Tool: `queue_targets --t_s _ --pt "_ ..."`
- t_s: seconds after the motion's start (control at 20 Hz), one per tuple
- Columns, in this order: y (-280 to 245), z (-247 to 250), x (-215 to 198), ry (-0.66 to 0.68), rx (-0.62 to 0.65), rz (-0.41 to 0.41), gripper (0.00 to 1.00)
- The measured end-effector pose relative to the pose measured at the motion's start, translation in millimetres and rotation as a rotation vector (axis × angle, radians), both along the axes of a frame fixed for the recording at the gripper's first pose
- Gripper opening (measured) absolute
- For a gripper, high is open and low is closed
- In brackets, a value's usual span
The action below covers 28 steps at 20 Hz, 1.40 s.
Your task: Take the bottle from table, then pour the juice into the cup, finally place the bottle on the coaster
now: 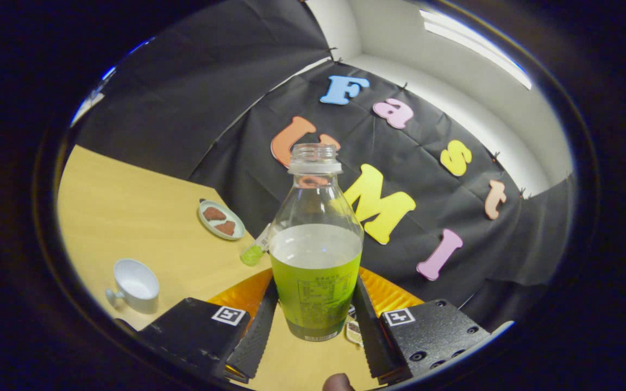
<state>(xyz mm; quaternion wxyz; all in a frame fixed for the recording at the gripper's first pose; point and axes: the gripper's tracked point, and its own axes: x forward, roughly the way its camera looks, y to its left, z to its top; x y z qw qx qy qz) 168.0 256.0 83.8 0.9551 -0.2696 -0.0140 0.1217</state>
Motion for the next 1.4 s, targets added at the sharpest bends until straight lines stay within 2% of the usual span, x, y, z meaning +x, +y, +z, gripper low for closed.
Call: queue_targets --t_s 0.2,0.45,0.65,0.9,1.4 --pt "-3 -4 9 0.063 0.226 0.034 0.77" --pt "4 -32 39 0.139 0.353 0.065 0.77" --pt "8 -71 63 0.253 0.449 0.069 0.77" --pt "11 -120 86 0.37 0.463 0.052 0.77" --pt "25 -175 101 0.447 0.453 0.044 0.79"
